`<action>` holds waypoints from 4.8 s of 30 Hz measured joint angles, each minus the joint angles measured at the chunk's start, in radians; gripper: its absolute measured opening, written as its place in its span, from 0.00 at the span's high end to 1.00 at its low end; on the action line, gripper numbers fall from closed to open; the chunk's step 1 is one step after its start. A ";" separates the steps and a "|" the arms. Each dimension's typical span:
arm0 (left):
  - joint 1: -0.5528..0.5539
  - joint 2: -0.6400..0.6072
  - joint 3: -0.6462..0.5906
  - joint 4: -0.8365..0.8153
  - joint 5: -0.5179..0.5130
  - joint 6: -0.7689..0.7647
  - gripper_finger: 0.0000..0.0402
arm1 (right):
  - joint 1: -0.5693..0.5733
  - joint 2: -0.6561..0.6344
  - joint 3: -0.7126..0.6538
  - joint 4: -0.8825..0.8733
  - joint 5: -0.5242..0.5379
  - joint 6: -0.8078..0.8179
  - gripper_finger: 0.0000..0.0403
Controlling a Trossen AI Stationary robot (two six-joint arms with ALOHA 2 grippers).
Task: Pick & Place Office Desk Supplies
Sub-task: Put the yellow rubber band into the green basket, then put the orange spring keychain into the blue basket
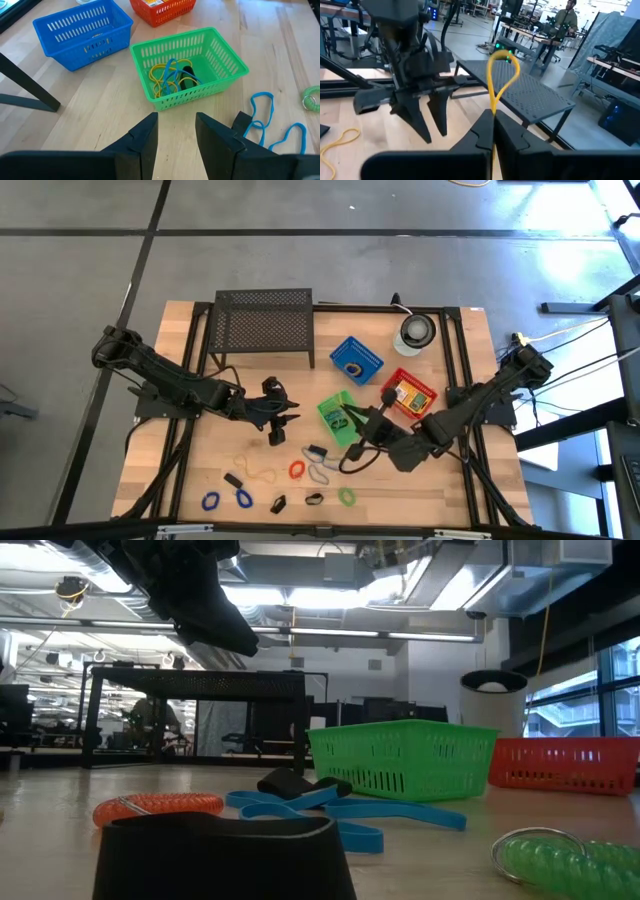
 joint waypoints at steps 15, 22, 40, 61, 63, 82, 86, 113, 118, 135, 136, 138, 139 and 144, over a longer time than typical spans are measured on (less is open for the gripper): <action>0.000 0.000 0.000 0.000 0.000 0.000 0.69 | -0.055 0.008 0.002 -0.111 -0.158 0.246 0.98; 0.000 0.000 0.000 0.000 0.000 0.000 0.69 | -0.110 0.058 0.002 -0.315 -0.278 0.544 0.98; 0.000 0.000 0.000 0.000 0.000 0.000 0.69 | -0.198 0.213 0.002 -0.407 -0.551 0.641 0.98; 0.000 0.000 0.000 0.000 0.000 0.000 0.69 | -0.315 0.213 0.002 -0.571 -0.676 0.856 0.80; 0.000 0.000 0.000 0.000 0.000 0.000 0.69 | -0.318 0.213 0.002 -0.571 -0.676 0.840 0.74; 0.000 0.000 0.000 0.000 0.000 0.001 0.69 | -0.319 0.127 0.002 -0.591 -0.822 0.706 0.51; 0.000 0.000 0.000 0.000 0.000 0.001 0.69 | -0.319 0.091 0.002 -0.625 -0.814 0.727 0.53; 0.000 0.000 0.000 0.000 0.000 0.026 0.69 | -0.172 0.163 0.002 -0.726 -1.030 0.730 0.67; 0.000 0.000 0.000 0.000 0.000 0.025 0.69 | -0.194 0.189 0.002 -0.779 -1.024 0.725 0.69; 0.000 0.000 0.000 0.000 0.000 0.026 0.69 | -0.231 0.160 0.002 -0.923 -1.013 0.734 0.74; 0.000 0.000 0.000 0.000 0.000 0.026 0.69 | -0.226 0.152 0.002 -0.944 -1.012 0.752 0.74; 0.000 0.000 0.000 0.000 0.000 0.026 0.69 | -0.215 0.131 0.002 -0.974 -0.992 0.780 0.74; 0.000 0.000 0.000 0.001 0.000 0.026 0.69 | -0.207 0.121 0.002 -0.987 -0.976 0.790 0.74; -0.006 0.003 0.000 0.009 0.000 0.024 0.69 | -0.155 0.084 0.002 -0.962 -0.810 0.821 0.74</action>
